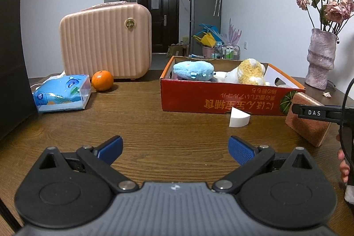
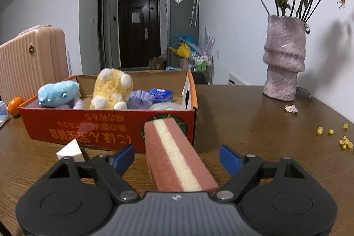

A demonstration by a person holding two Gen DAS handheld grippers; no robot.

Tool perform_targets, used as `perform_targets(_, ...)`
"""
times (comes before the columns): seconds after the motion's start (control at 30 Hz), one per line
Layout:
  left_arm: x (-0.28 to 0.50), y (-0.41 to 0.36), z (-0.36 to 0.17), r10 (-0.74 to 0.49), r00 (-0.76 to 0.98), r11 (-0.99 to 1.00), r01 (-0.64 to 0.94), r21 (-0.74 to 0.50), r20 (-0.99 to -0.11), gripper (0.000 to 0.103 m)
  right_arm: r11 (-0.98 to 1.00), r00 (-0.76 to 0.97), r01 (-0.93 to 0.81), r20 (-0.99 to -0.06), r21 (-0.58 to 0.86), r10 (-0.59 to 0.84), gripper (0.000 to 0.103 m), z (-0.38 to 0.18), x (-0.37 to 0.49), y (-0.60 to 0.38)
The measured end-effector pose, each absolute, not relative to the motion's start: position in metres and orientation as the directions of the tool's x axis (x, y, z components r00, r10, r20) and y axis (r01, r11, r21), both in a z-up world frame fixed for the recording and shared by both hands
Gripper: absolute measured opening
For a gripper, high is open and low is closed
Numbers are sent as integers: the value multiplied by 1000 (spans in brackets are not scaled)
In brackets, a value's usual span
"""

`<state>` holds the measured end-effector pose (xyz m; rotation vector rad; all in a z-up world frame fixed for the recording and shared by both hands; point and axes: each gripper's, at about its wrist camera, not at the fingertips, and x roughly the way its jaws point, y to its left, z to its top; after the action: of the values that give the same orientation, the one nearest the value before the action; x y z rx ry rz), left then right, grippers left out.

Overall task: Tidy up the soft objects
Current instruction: 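Grasp the pink-and-cream sponge block with the right gripper, then lift the sponge block off the table with the right gripper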

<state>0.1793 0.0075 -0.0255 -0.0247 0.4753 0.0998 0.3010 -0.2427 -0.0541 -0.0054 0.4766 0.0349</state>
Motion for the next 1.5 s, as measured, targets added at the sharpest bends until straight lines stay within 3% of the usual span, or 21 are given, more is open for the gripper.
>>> perform_targets(0.1, 179, 8, -26, 90, 883, 995, -102, -1, -461, 103, 999, 874, -48, -484, 20, 51, 65, -56, 305, -244)
perform_targets(0.2, 179, 9, -25, 89, 882, 995, -102, -5, -463, 103, 996, 855, -65, -512, 55, 84, 35, -59, 308, -247)
perform_targets(0.23, 179, 9, -26, 88, 882, 995, -103, -7, -464, 103, 995, 851, -70, -517, 64, 93, 31, -60, 308, -248)
perform_targets(1.0, 181, 14, -26, 74, 874, 994, -104, -36, -481, 103, 990, 929, -136, -341, 47, 144, 31, -38, 251, -235)
perform_targets(1.5, 181, 13, -26, 79, 869, 994, -107, -29, -488, 103, 988, 937, -147, -313, 50, 155, 31, -34, 232, -235)
